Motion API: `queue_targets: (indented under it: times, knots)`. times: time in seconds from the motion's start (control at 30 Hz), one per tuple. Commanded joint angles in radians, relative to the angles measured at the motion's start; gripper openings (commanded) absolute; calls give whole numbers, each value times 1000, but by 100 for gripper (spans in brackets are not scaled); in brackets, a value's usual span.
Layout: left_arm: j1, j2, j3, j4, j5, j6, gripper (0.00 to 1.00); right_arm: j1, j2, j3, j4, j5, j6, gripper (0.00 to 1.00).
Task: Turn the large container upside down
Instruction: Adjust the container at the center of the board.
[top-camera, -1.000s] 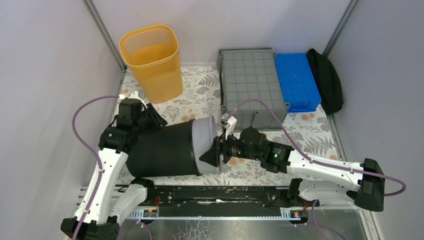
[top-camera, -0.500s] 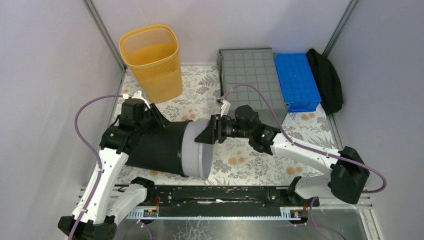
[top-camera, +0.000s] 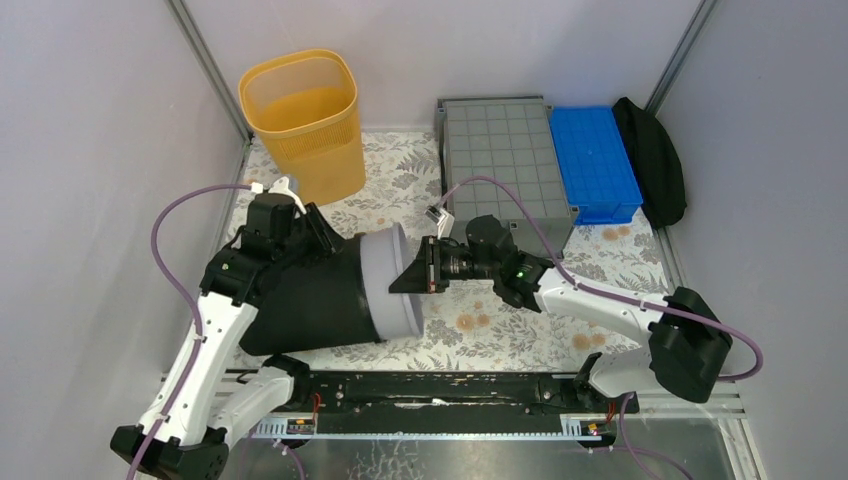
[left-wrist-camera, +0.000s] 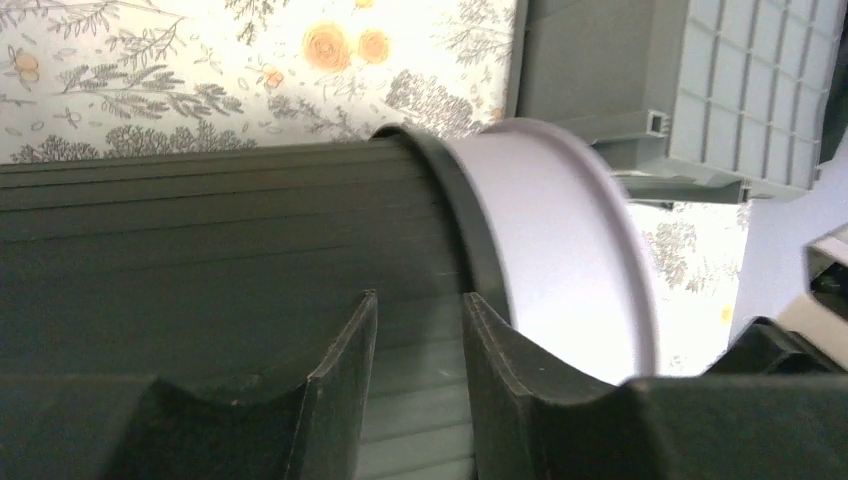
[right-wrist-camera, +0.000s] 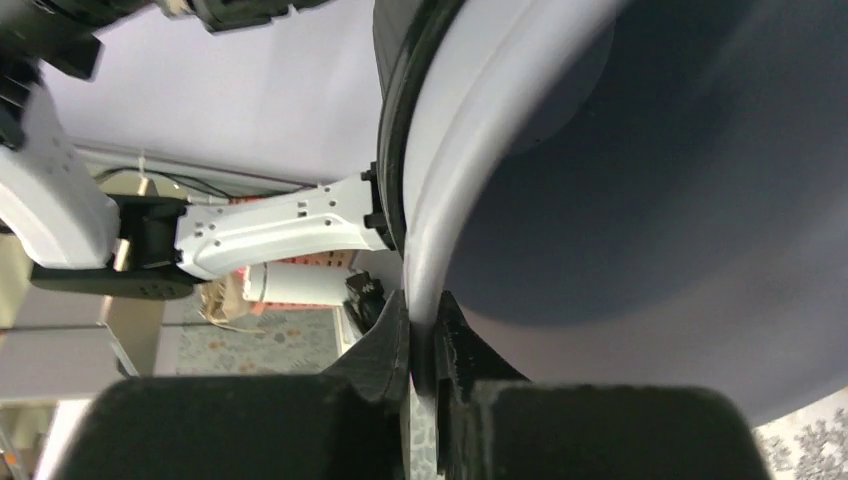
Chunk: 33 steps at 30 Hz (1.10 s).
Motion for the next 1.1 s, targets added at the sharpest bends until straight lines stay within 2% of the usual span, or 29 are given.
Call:
queue_targets:
  times: [0.0, 0.1, 0.17, 0.43, 0.6, 0.83, 1.0, 1.07]
  knots:
    - [-22, 23, 80, -4, -16, 4, 48, 3, 20, 25, 48, 14, -24, 0]
    - [-42, 46, 125, -23, -11, 11, 59, 4, -12, 38, 7, 122, -50, 0]
    - [-56, 60, 162, -32, -14, 13, 62, 4, -34, 52, -25, 202, -73, 0]
    - [-139, 113, 233, -64, -60, 9, 62, 26, -159, -48, -5, 492, -70, 0]
    - [-267, 163, 217, -67, -155, -14, 62, 60, -157, -61, 13, 604, -78, 0]
    - [-489, 257, 243, -88, -394, -50, 49, 86, -58, 4, 60, 588, -64, 0]
    - [-544, 290, 213, -101, -503, -47, 31, 91, -50, 23, 87, 545, -29, 0]
    - [-554, 291, 206, -115, -550, -56, 27, 90, -58, 23, 88, 535, -16, 0]
